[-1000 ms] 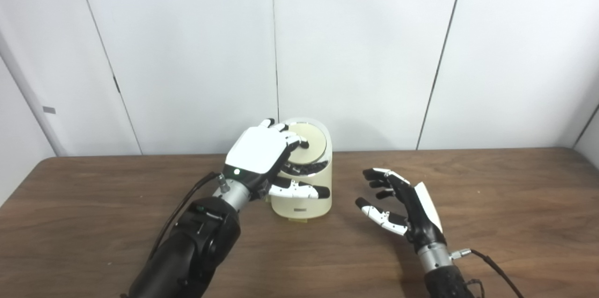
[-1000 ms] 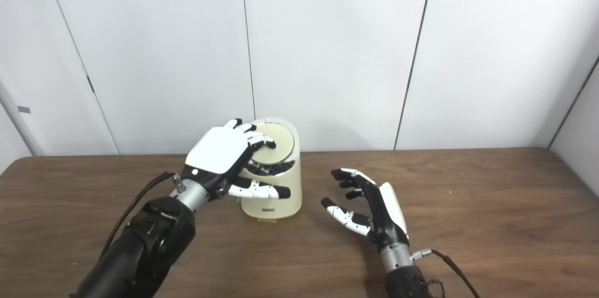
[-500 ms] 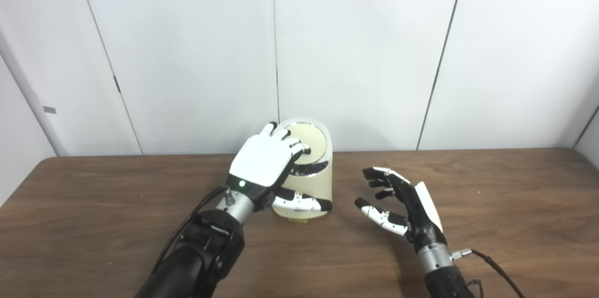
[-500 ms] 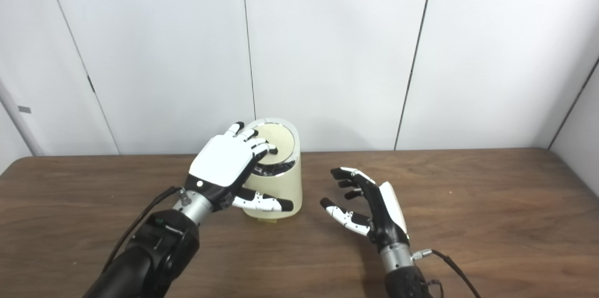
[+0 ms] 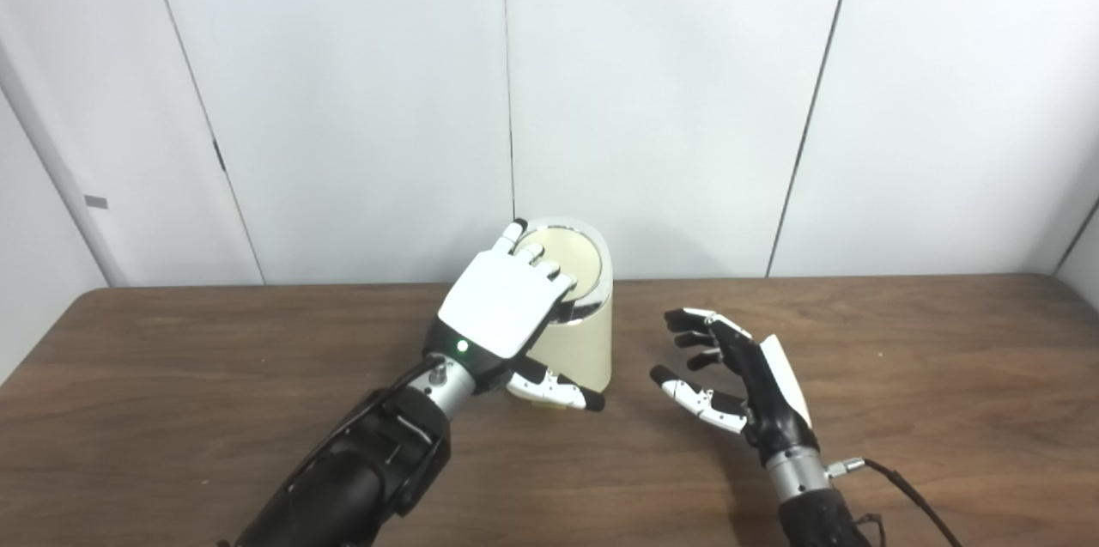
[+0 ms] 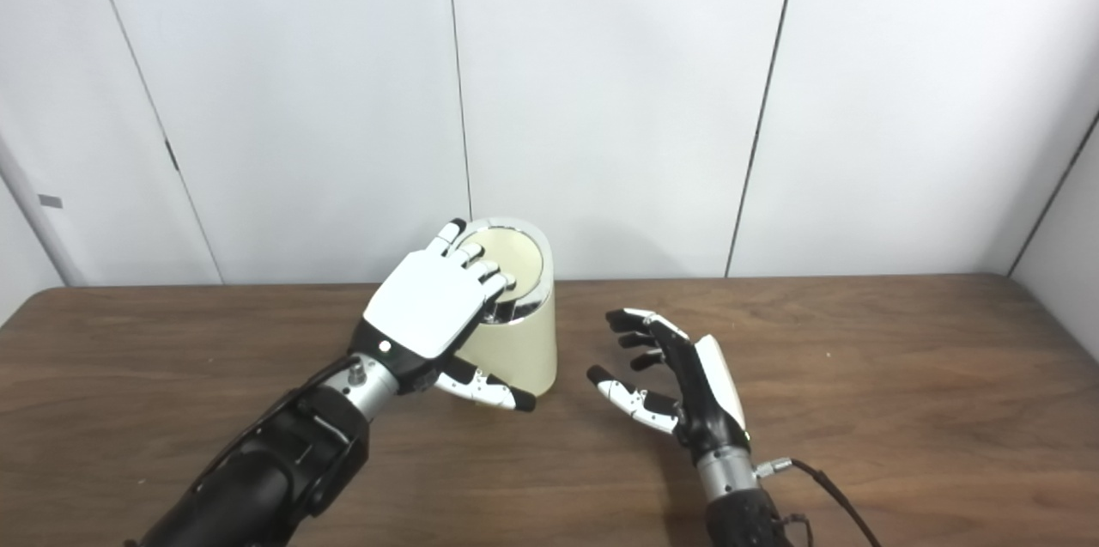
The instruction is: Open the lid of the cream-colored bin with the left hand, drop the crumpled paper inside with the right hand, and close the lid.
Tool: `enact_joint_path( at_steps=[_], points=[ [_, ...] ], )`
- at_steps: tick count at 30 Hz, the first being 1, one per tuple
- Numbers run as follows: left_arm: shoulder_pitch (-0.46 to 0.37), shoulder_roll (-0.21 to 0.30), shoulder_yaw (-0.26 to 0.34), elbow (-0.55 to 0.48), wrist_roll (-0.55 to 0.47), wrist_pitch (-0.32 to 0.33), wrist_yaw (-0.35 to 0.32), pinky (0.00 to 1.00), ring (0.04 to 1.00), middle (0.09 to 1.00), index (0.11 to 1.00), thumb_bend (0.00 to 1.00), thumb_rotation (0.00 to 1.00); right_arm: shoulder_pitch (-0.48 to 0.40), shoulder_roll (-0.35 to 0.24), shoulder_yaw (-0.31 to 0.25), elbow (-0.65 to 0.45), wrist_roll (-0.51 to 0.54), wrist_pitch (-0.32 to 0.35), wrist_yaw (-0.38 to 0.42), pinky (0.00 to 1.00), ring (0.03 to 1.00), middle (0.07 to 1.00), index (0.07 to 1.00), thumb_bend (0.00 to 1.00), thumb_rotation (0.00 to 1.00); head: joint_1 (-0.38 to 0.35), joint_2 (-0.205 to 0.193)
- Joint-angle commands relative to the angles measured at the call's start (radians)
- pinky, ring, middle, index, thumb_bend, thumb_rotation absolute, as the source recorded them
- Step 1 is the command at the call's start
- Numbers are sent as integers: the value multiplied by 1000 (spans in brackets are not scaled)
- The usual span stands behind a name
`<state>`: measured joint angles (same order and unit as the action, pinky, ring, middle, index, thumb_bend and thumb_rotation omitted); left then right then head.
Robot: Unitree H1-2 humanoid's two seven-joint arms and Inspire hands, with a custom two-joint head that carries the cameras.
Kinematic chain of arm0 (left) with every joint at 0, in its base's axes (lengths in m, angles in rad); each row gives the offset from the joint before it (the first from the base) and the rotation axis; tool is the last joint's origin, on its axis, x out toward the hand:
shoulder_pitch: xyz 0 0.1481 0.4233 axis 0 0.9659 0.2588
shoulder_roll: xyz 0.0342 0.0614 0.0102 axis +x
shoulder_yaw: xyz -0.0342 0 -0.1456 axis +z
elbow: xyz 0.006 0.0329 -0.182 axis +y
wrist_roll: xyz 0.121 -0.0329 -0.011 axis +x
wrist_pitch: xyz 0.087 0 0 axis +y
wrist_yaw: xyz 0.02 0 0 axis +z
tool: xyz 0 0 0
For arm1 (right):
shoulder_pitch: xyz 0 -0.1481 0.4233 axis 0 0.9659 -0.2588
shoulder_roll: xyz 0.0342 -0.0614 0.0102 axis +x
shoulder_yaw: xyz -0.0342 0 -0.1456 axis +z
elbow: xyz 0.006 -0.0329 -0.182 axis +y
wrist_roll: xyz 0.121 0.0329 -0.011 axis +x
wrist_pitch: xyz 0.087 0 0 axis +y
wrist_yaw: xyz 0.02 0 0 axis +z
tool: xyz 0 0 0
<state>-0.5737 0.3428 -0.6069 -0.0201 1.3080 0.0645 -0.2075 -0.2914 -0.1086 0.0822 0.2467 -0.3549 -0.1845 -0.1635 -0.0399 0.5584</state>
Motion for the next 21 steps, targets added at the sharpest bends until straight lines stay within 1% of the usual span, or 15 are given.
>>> enact_joint_path(
  at_steps=[1,5,7,9,11,12,14,16,18,19,21],
  points=[
    [55,9,-50,60,-35,-58,-108,998,881,808,794,805,855,-38,1,-6,-24,4,-23,-11,592,714,734,721,318,317,-3,-3],
    [50,22,-48,50,-40,-72,-104,1000,892,812,799,784,870,-42,2,-2,-19,1,-22,-8,590,721,741,723,316,311,-3,-5],
    [52,28,-47,47,-45,-77,-100,1000,889,809,796,785,865,-41,3,-1,-18,3,-22,-6,538,689,723,729,319,321,-3,-5],
    [55,31,-49,47,-43,-79,-92,1000,880,803,790,790,860,-42,3,-1,-11,5,-34,-9,528,682,716,725,327,333,-3,-5],
    [57,36,-52,51,-36,-85,-82,1000,873,799,787,790,859,-43,3,-1,-8,4,-40,-12,538,688,718,722,327,327,-4,-6],
    [58,38,-54,53,-34,-88,-78,1000,870,799,787,789,860,-43,3,0,-9,1,-37,-13,561,700,725,721,329,329,-4,-6],
    [62,40,-57,59,-35,-92,-71,1000,869,801,787,791,851,-42,3,0,-11,3,-31,-9,595,722,741,724,331,360,-4,-6],
    [67,42,-60,61,-35,-92,-67,1000,868,802,787,791,847,-42,3,-1,-13,12,-28,-1,603,728,746,726,331,371,-3,-5],
    [72,43,-62,59,-32,-88,-70,1000,863,801,786,798,874,-41,3,-2,-15,22,-30,6,589,723,740,729,326,340,-2,-6],
    [79,39,-56,59,-29,-77,-52,1000,863,801,785,798,880,-41,3,-2,-17,22,-28,7,585,721,739,730,326,334,-4,-6],
    [88,32,-47,58,-17,-60,-18,1000,848,792,786,806,949,-40,1,-1,-17,14,-29,2,589,723,743,729,331,332,-4,-5]
  ],
)
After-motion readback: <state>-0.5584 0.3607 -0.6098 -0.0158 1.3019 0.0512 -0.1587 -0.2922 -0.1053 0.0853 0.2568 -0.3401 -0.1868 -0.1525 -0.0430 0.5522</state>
